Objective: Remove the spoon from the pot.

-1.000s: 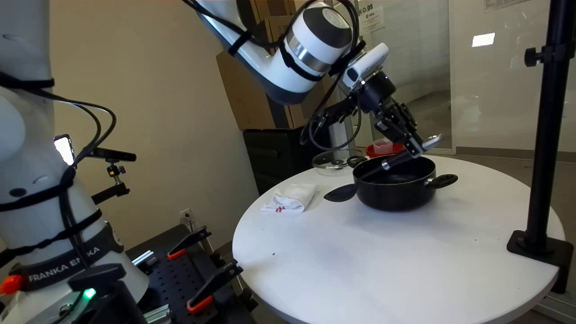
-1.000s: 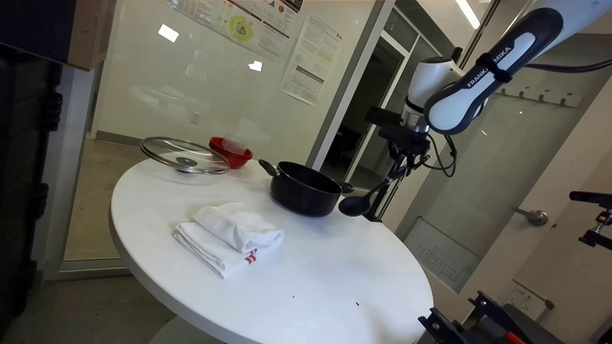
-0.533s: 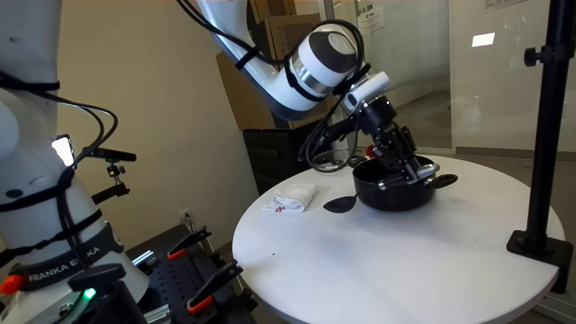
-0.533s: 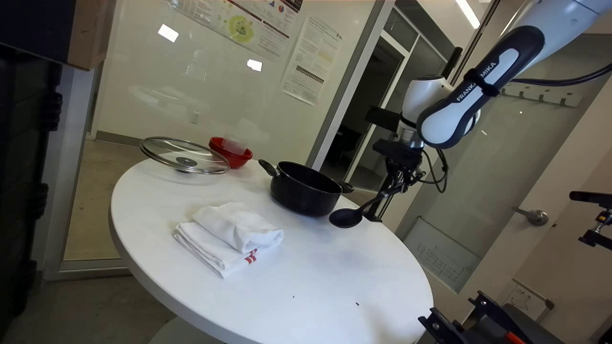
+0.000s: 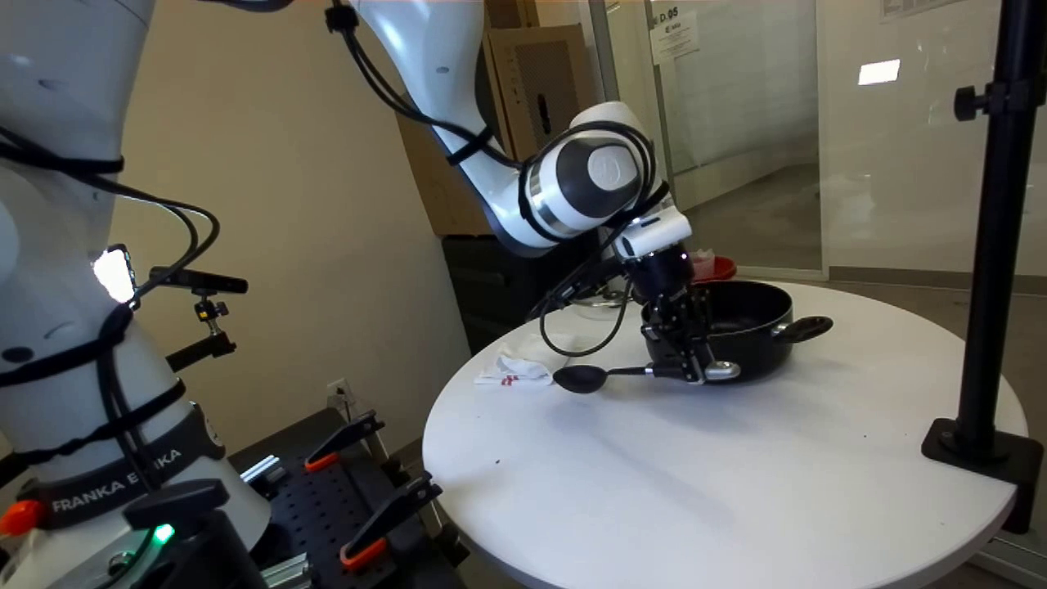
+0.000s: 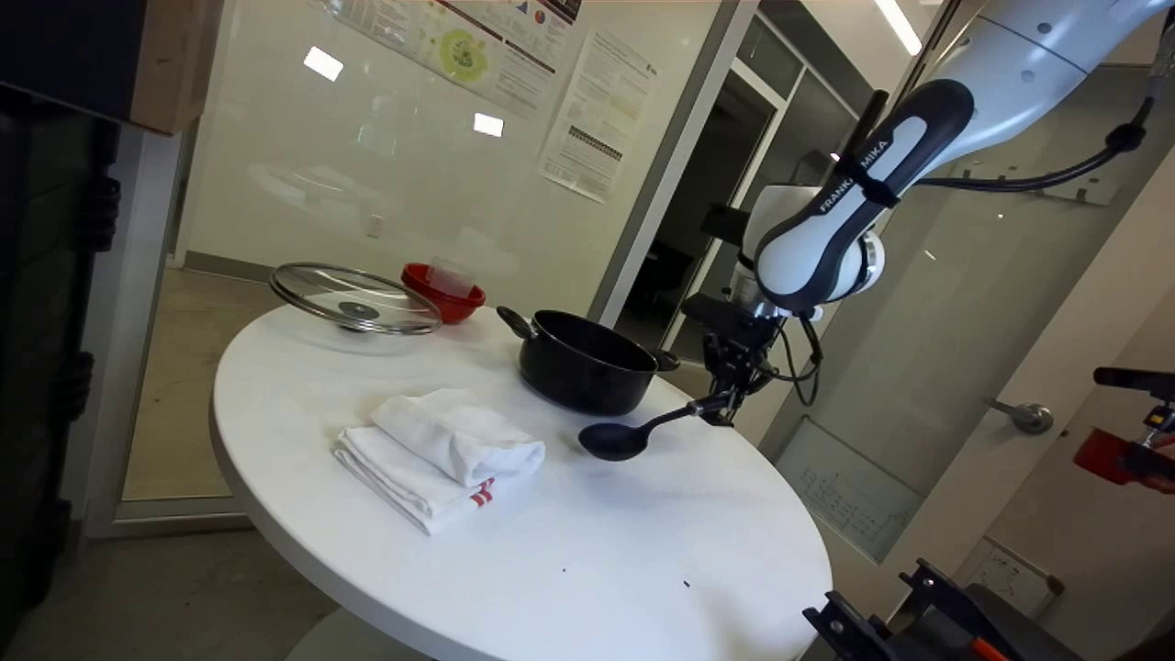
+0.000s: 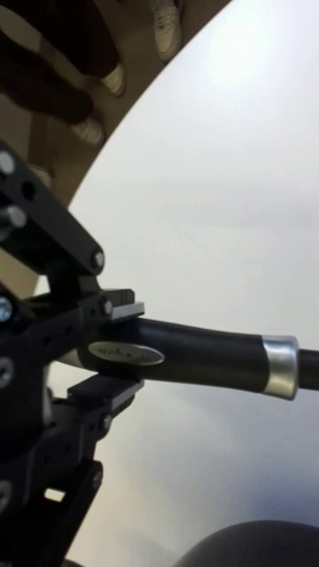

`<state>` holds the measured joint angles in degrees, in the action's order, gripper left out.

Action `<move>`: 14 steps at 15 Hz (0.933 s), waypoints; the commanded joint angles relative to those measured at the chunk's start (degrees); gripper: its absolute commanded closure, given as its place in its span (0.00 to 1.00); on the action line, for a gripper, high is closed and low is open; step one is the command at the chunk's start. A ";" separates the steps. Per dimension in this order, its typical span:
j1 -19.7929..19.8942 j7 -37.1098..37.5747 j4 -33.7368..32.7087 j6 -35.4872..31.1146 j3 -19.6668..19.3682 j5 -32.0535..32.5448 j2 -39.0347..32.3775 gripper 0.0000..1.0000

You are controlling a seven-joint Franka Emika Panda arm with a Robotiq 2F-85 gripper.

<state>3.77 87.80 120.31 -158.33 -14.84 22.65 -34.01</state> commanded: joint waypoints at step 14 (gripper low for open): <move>9.67 -32.48 -12.21 16.94 4.93 -33.48 -6.49 0.92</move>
<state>15.27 57.87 110.55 -142.67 -8.16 -9.50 -38.75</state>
